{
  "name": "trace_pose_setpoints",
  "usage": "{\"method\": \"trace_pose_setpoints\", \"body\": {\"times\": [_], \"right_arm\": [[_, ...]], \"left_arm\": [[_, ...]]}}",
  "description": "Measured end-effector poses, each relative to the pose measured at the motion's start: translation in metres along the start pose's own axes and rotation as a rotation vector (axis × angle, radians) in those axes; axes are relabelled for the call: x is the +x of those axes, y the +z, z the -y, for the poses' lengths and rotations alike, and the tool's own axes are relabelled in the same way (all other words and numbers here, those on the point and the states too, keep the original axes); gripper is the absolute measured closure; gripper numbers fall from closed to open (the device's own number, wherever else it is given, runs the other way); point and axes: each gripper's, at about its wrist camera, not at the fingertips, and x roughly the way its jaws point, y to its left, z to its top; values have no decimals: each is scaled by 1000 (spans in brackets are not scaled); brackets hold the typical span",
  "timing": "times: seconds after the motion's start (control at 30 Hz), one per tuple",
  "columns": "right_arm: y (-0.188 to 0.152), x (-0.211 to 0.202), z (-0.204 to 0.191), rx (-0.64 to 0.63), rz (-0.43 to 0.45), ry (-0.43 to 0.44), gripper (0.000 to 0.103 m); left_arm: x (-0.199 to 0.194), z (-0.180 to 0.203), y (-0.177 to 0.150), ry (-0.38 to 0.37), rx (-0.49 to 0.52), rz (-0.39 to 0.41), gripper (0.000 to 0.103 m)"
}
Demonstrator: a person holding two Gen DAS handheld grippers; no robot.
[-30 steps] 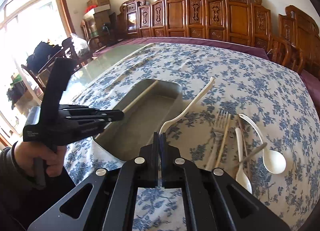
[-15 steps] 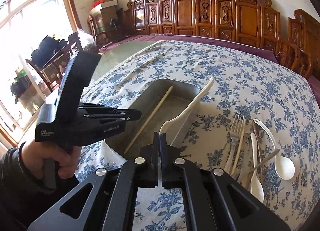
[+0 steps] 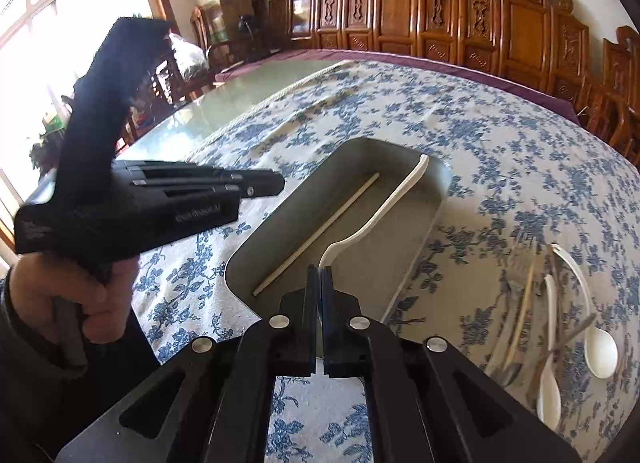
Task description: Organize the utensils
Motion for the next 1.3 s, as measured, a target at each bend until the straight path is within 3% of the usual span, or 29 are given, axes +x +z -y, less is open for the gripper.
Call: {"method": "trace_pose_setpoints", "body": {"times": [0.4,0.77,1.03,1.3], "right_arm": [[0,36,8,10,-77,-9,100],[6,41,13,27,-77,-27,99],[3,12,25,77,-5,-35,99],[-13,-42,70,145,72,-150,99]], "left_arm": [[0,-3,1,8,2,3,99],[0,-1,1,7,7,4,99],[-2,5,1,-4,14,6,98],[-5,31,-2,-43,49,15,78]]}}
